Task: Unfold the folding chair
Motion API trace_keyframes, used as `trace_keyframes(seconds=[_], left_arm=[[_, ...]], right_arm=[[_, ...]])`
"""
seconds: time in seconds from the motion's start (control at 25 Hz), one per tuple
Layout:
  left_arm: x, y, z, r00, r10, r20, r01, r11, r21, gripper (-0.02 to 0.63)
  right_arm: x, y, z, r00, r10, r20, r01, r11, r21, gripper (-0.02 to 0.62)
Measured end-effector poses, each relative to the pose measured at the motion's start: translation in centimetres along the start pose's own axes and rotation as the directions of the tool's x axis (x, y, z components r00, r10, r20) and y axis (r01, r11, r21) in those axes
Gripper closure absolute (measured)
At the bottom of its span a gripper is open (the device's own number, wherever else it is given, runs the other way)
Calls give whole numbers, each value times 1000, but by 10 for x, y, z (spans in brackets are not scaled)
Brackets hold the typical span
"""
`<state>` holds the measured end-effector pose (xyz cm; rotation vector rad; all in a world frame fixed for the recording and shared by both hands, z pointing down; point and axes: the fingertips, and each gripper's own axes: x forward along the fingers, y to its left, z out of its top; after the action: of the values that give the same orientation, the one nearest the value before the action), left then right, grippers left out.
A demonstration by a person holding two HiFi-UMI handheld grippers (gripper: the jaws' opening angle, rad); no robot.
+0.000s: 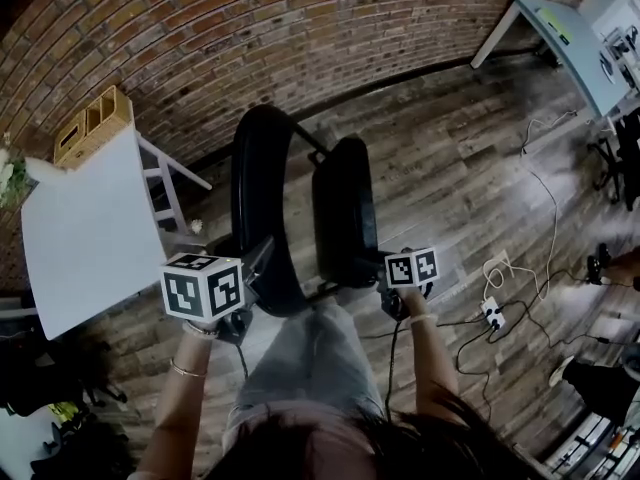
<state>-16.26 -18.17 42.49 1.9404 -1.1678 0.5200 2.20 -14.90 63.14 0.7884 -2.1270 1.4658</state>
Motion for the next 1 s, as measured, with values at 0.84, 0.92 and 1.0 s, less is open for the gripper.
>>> trace_keyframes(seconds=[0.84,0.92,1.0], left_arm=[[16,12,-14,997,81,4,-81,997,-8,465],[18,14,-16,995,99,4,-99,995,-10,466],[20,17,-19,993,116,6,-116,993,-16,468]], right_arm=[[-36,-70,-10,995,-13,-94,18,999,51,413],[-40,-80,-12,995,-2,-102,8,998,59,411],[-45,-89,-14,993,11,-114,-3,998,66,410]])
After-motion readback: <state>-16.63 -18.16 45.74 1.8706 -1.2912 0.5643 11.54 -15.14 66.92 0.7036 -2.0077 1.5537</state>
